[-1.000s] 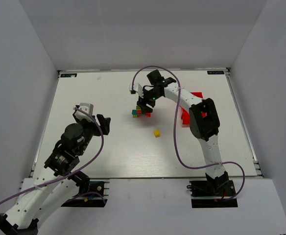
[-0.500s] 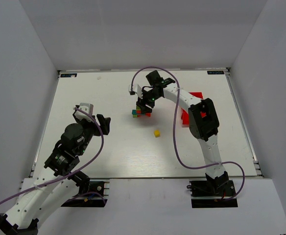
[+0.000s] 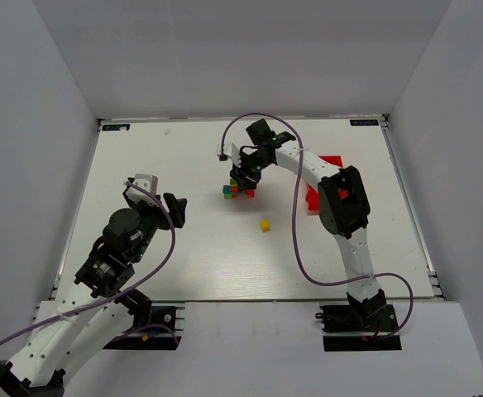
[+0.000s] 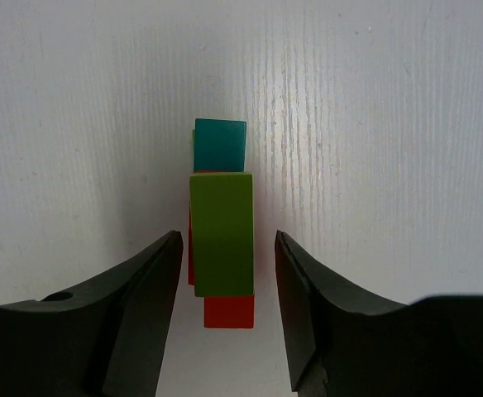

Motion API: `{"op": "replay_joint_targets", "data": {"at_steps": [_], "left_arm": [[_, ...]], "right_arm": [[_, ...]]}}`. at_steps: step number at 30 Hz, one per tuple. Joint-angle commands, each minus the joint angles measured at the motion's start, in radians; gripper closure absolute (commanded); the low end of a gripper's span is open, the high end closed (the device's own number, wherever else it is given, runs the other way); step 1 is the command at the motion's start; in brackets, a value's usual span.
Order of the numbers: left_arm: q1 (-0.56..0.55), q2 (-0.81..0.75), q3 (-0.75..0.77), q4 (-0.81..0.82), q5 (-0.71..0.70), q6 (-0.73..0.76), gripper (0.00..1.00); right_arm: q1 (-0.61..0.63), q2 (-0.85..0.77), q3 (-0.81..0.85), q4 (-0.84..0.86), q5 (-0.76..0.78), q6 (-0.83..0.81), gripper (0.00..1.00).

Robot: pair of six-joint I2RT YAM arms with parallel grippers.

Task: Build the wood block tower

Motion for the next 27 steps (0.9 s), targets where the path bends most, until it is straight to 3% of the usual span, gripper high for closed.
{"op": "replay_joint_targets", "data": {"at_steps": [1, 27], "left_arm": [[-0.003, 0.001, -0.007, 0.01, 0.011, 0.01, 0.18], [-0.003, 0.001, -0.007, 0.01, 0.011, 0.01, 0.18]], "right_arm": [[0.004, 0.002, 0.021, -0.013, -0.014, -0.017, 0.45], [0.006, -0.001, 0.013, -0.018, -0.009, -0.02, 0.55]]}}
